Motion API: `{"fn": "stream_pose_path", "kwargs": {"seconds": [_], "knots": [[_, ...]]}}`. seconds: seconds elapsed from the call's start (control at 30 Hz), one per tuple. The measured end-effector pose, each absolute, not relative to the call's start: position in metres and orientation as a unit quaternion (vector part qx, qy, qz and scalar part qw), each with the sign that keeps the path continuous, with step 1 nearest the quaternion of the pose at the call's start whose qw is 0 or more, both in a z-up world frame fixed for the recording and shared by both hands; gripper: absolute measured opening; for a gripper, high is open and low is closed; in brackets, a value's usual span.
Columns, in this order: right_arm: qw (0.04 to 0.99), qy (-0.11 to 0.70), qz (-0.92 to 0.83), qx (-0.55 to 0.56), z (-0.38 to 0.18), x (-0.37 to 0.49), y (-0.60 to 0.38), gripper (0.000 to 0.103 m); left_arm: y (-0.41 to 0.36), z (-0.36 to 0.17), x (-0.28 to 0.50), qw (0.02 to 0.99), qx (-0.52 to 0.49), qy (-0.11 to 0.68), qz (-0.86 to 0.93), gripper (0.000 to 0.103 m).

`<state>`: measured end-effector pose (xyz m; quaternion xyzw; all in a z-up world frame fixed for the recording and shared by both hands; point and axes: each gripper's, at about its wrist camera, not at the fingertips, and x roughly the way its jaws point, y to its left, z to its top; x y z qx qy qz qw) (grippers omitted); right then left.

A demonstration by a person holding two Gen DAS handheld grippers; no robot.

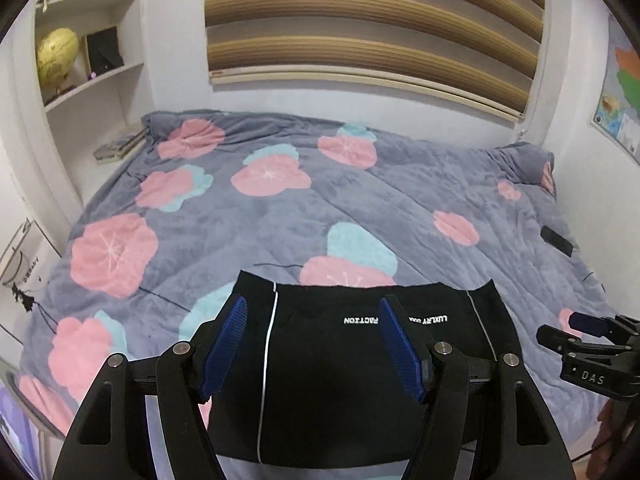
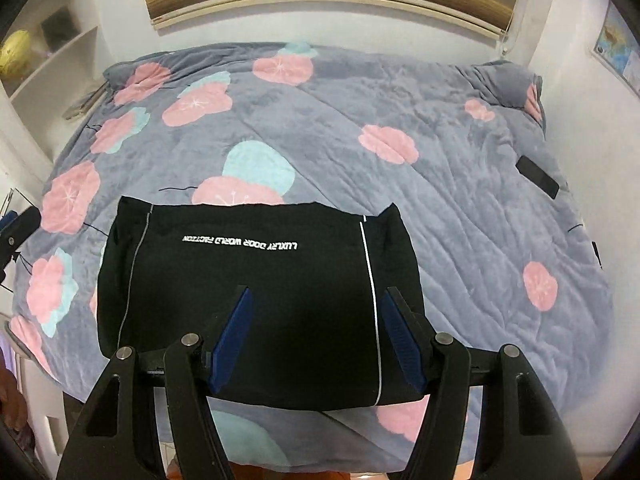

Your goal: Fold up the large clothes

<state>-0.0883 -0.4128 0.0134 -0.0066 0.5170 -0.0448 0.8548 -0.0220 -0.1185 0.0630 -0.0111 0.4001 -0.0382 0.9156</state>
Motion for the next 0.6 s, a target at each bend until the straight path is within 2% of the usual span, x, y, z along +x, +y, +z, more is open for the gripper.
{"fn": "stream_pose_path", "kwargs": {"seconds": [0.6], "knots": [[0.851,0.522,-0.046,0.015,0.012,-0.063,-0.406,0.069,-0.126,0.066,0.006,0.91,0.0,0.411,-0.055,0.074]]}}
